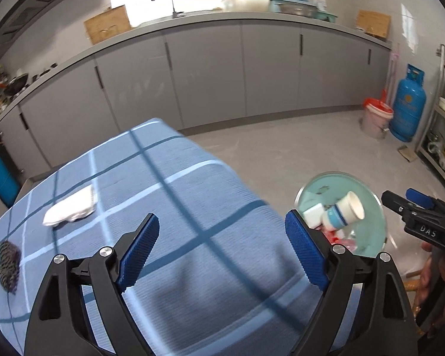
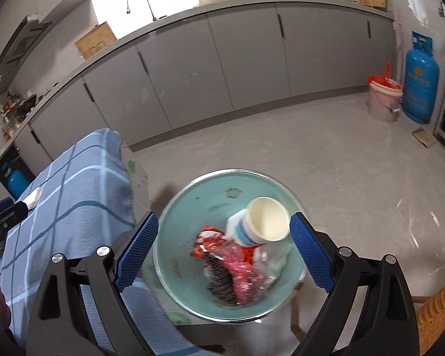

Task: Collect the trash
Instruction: 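Move both open tools back over the table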

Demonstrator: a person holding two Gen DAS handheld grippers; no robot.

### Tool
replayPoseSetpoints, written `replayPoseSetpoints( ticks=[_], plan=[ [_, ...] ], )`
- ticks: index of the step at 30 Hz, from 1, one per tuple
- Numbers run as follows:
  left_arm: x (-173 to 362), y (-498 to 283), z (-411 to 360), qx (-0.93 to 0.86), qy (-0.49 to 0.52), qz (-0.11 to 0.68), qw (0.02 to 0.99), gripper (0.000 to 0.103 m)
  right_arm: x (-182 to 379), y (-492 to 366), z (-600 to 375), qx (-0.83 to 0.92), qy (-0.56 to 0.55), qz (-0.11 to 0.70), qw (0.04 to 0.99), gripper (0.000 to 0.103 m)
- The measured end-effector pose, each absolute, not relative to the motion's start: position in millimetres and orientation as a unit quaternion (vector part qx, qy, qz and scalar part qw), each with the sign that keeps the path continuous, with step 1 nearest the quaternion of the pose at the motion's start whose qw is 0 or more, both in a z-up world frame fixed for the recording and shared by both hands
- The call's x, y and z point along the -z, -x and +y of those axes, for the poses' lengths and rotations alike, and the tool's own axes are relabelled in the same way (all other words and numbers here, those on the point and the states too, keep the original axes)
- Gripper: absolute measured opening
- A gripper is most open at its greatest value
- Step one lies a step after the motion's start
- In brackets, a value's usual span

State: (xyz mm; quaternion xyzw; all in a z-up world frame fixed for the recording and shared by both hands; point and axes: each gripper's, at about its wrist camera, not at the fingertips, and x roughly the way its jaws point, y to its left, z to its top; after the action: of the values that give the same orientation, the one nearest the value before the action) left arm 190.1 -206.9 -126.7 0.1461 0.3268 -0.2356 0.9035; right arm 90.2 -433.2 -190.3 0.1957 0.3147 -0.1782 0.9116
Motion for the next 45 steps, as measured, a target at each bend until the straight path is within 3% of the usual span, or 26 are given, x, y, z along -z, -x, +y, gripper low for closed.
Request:
replayPoseSetpoints(
  ticks=[26, 45],
  plan=[
    [124, -253, 47, -0.009, -0.048, 0.367, 0.929, 0.087, 137, -199, -243, -0.007, -0.078, 0.332, 0.94, 0.09],
    [139, -264, 128, -0.066, -0.011, 0.385, 0.92, 0.087, 139, -252, -150, -0.084, -0.008, 0.357, 0.93, 0.09]
  ],
)
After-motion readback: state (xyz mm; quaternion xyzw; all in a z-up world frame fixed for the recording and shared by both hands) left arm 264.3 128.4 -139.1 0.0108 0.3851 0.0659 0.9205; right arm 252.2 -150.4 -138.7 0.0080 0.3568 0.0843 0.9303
